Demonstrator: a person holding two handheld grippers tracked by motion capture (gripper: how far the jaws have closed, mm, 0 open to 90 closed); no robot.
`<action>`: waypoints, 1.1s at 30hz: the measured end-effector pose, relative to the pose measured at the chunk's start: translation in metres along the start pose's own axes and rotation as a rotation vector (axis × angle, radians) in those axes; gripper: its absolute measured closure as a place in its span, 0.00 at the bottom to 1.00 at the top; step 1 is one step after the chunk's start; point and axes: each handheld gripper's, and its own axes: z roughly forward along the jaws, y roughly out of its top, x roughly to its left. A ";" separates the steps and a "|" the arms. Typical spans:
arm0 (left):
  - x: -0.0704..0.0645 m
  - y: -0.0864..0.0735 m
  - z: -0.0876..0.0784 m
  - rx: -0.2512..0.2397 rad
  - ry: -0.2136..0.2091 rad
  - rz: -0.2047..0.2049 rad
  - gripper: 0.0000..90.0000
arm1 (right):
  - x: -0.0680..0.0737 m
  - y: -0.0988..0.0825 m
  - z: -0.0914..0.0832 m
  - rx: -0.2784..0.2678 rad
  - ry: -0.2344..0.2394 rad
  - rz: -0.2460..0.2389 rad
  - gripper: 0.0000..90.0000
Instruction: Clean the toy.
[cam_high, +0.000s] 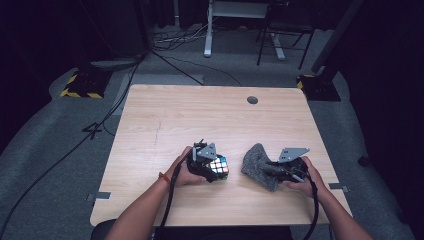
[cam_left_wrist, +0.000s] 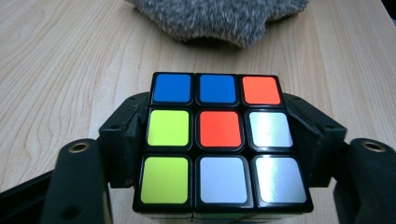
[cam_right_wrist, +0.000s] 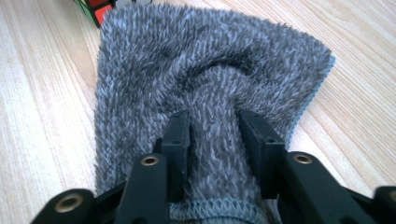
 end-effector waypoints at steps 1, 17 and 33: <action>0.000 0.000 0.000 0.000 0.003 -0.004 0.32 | 0.000 0.000 0.000 0.000 -0.001 0.000 0.69; -0.007 0.001 -0.022 0.015 0.033 0.032 0.29 | 0.004 0.007 -0.007 -0.039 -0.016 -0.010 0.54; -0.019 0.003 -0.035 0.037 0.067 0.093 0.31 | 0.024 0.025 -0.018 -0.141 0.019 -0.054 0.55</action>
